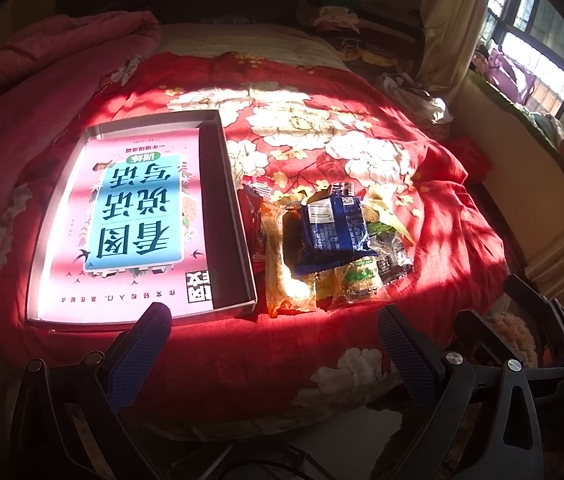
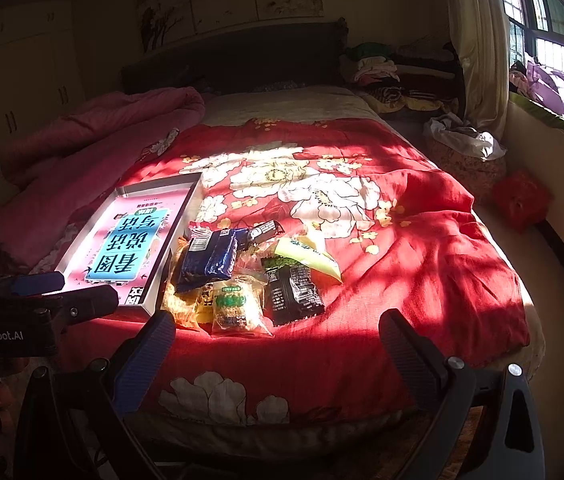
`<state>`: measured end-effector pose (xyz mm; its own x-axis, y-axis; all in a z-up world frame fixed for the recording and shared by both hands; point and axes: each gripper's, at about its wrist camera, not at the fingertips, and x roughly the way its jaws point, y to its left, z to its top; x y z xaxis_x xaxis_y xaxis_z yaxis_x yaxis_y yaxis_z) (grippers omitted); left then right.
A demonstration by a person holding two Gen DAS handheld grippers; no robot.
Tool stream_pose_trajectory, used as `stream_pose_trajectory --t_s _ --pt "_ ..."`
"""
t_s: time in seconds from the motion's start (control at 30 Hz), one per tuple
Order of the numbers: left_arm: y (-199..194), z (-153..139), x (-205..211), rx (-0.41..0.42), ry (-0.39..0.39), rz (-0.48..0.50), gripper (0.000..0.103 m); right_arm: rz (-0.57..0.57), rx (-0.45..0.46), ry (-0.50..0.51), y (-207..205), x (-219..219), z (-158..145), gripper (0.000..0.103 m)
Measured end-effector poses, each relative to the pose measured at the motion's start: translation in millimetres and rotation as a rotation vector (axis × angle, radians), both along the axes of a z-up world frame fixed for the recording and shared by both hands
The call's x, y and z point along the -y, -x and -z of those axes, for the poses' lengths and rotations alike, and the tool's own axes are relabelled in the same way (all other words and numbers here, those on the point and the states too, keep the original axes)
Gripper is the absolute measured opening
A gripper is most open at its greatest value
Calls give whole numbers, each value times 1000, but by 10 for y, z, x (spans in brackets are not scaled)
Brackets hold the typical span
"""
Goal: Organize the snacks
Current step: 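Move the left gripper toward the blue biscuit pack in the snack pile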
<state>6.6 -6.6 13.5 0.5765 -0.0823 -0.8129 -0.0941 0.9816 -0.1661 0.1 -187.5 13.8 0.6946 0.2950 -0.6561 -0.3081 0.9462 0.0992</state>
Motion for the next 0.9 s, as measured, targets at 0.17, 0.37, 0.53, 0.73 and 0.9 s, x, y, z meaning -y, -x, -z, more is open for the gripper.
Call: stream_pose_trajectory --t_s 0.17,0.37,0.53,0.73,0.9 --pt "-165 -4 78 -9 44 32 102 -15 28 18 -11 -40 68 103" --pt "-399 -23 193 -11 68 53 102 -25 5 54 -70 -54 132 103" --pt "-619 39 220 -54 55 54 102 -31 -14 14 -114 -36 182 103" --pt "-840 195 154 -126 95 47 102 -69 -5 23 -218 -165 296 103" --pt "-939 232 176 -147 113 66 97 -99 -17 49 -325 -322 424 103"
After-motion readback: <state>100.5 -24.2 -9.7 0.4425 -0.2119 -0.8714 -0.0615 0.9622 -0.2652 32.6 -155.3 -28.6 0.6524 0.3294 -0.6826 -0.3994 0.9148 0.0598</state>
